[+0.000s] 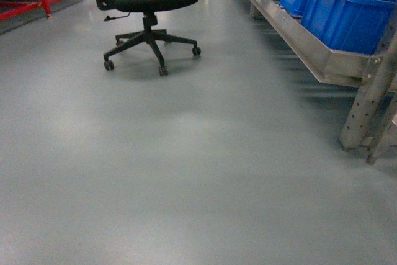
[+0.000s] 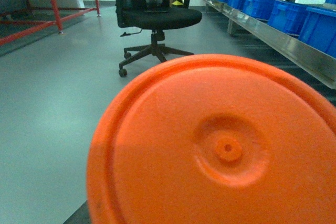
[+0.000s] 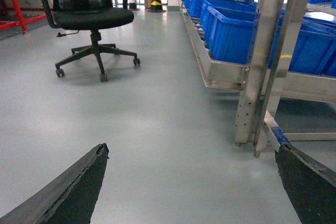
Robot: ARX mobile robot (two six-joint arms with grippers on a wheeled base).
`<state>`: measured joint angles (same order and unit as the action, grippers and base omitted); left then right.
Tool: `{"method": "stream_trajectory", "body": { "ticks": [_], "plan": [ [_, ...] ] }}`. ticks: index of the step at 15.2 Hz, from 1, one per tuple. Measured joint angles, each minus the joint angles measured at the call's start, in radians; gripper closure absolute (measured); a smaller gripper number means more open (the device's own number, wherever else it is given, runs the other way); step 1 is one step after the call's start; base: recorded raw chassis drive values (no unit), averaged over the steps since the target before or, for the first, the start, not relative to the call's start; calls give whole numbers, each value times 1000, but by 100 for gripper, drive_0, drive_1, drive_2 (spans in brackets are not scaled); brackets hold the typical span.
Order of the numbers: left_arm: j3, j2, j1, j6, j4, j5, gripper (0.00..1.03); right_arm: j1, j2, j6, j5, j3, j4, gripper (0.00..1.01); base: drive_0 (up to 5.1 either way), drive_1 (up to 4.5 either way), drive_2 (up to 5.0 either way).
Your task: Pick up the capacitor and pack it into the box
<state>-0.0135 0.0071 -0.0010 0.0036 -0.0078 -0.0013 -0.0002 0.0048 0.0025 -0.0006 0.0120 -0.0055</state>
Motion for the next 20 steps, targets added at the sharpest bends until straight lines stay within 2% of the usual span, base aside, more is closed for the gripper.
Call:
{"method": "stream_trajectory", "body": {
  "ticks": [20],
  "plan": [
    [0, 0, 0, 0, 3, 1, 59, 0, 0, 0, 0, 0, 1, 3, -497, 248, 248]
  ]
}}
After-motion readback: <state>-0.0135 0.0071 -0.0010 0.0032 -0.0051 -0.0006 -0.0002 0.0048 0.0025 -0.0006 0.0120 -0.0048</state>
